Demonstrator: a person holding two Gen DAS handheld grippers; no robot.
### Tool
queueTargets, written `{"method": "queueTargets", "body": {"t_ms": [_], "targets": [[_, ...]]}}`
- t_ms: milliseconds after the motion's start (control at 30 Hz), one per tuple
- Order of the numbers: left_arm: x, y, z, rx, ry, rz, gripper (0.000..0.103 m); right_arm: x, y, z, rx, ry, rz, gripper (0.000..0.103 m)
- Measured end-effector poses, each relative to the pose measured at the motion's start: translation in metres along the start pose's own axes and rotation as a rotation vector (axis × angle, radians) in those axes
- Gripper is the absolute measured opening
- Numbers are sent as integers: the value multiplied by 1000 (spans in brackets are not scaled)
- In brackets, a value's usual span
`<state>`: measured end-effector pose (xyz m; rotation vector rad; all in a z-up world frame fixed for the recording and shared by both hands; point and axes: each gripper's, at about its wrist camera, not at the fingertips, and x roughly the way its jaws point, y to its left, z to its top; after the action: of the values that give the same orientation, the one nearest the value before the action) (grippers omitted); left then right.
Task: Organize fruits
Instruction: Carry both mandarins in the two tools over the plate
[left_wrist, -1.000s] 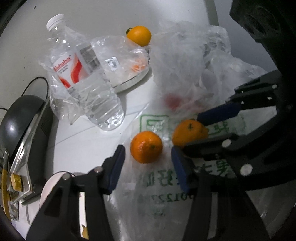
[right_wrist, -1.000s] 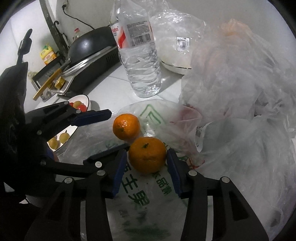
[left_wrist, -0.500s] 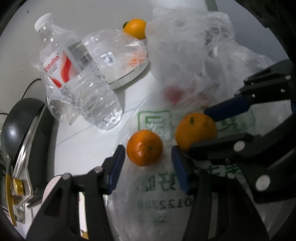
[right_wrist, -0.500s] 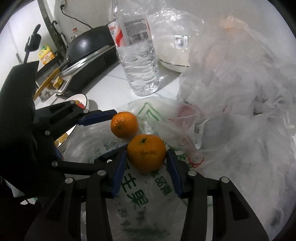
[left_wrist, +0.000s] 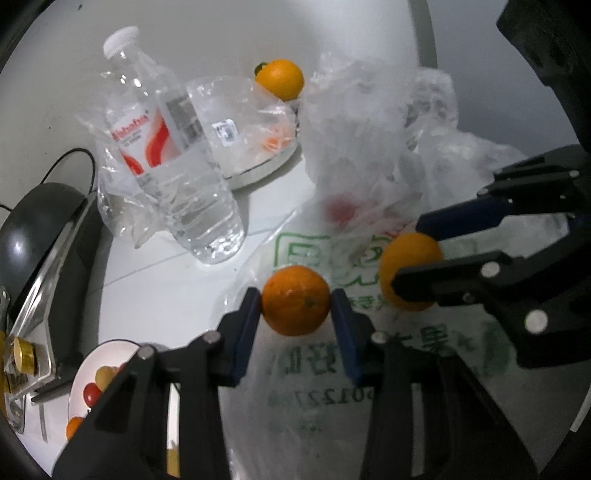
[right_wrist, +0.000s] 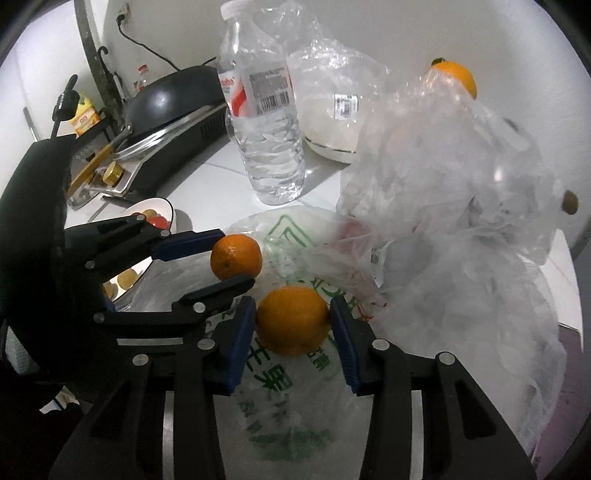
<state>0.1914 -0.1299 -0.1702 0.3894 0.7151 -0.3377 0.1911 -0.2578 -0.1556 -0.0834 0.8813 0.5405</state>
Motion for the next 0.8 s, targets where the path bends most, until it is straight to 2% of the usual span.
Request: {"method": "queueTargets", "body": {"t_ms": [400, 800], "targets": [[-48, 7, -15, -37, -69, -6, 40, -2, 22, -14, -9, 22, -39, 43], [-88, 36, -40, -109, -104, 22, 40, -20, 59, -7, -61, -24, -50, 43]]}}
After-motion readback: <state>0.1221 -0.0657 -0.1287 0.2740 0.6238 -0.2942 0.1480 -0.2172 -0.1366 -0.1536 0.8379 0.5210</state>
